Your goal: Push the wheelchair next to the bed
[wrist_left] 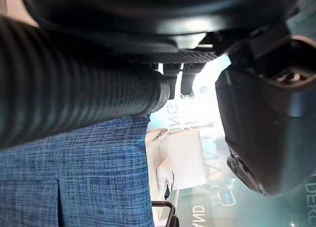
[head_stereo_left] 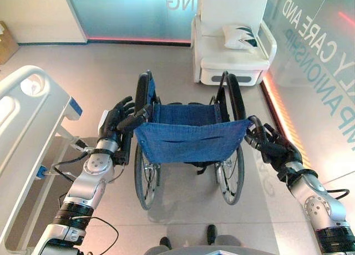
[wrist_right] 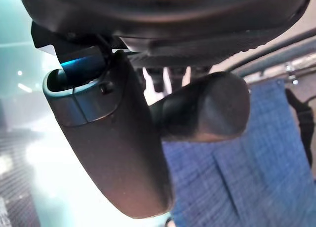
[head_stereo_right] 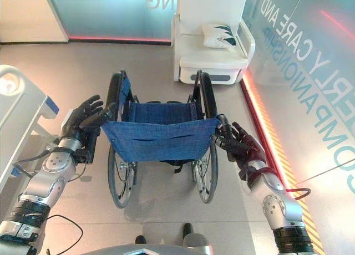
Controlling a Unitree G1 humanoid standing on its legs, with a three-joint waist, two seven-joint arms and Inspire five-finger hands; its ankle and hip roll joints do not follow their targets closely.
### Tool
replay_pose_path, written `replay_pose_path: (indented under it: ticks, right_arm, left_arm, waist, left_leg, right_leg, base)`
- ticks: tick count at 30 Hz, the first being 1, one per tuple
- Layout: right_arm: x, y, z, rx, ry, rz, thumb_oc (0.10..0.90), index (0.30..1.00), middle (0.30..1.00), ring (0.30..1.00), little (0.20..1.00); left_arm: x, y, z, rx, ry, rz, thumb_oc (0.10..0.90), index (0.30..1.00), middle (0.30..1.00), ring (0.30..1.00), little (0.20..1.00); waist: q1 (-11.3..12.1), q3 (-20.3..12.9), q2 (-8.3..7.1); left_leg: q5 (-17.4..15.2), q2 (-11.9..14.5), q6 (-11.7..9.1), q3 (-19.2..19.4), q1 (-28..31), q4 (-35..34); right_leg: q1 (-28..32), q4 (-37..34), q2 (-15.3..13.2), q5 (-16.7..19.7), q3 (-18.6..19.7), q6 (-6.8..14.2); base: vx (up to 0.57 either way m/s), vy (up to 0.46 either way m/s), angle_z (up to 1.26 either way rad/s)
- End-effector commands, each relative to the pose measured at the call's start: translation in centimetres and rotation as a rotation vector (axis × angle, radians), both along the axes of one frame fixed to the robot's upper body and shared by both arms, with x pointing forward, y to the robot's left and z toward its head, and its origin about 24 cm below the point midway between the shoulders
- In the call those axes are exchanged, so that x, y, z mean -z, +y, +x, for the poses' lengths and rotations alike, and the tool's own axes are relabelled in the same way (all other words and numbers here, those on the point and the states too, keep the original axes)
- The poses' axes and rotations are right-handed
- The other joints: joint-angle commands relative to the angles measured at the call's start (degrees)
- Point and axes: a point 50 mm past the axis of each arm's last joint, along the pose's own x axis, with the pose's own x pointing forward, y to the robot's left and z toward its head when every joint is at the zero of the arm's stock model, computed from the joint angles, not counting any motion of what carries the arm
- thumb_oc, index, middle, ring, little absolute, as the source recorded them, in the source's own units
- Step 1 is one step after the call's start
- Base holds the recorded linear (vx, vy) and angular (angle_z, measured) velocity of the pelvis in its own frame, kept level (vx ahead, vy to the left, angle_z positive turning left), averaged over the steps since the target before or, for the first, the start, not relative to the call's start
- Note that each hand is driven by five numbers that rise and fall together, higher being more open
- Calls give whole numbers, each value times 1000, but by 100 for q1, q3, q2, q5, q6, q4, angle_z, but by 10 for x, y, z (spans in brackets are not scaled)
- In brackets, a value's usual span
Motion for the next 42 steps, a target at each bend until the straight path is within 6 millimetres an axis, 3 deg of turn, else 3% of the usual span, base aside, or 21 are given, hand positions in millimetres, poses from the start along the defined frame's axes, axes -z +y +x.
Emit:
replay_pose_path:
  ticks: [1, 13, 24, 34, 42]
  right_arm:
    - [-45, -16, 6, -76, -152, -213, 800, 900, 900, 900, 900]
    - [-59, -21, 6, -267, -117, -424, 800, 900, 900, 900, 900]
    - [-58, -10, 5, -331, -150, -291, 800, 900, 900, 900, 900]
    - [-89, 13, 11, -295, -449, -176, 800, 900, 900, 900, 900]
    - [-99, 26, 11, -255, -577, -129, 800, 900, 900, 900, 900]
  left_arm:
    - [-44, 5, 10, -6, -241, -9, 800, 900, 900, 900, 900]
    - [-48, 13, 7, -3, -246, 7, 800, 900, 900, 900, 900]
    - [-42, 16, 4, 2, -230, 9, 800, 900, 900, 900, 900]
    - [-33, 10, 4, -2, -208, -15, 800, 900, 900, 900, 900]
    - [-26, 5, 3, 0, -190, -33, 800, 900, 900, 900, 900]
  waist:
    - [-173, -235, 76]
    - [-113, -217, 26]
    - [-81, -224, 41]
    - [-20, -213, 108]
    - [41, -224, 170]
  left_leg:
    - [-311, -301, 146, 95, -183, 120]
    - [-285, -288, 110, 38, -193, 132]
    - [-287, -279, 94, 0, -197, 155]
    - [-313, -280, 89, -39, -195, 191]
    - [-321, -289, 80, -83, -190, 188]
  right_leg:
    - [-296, 737, 237, -428, -81, 112]
    - [-270, 763, 248, -448, -160, 87]
    - [-230, 763, 252, -480, -217, 65]
    - [-167, 726, 250, -502, -276, 46]
    - [-123, 691, 226, -514, -326, 43]
  base:
    - [0, 0, 0]
    - [2, -10, 0]
    - [0, 0, 0]
    - [0, 0, 0]
    - [4, 2, 2]
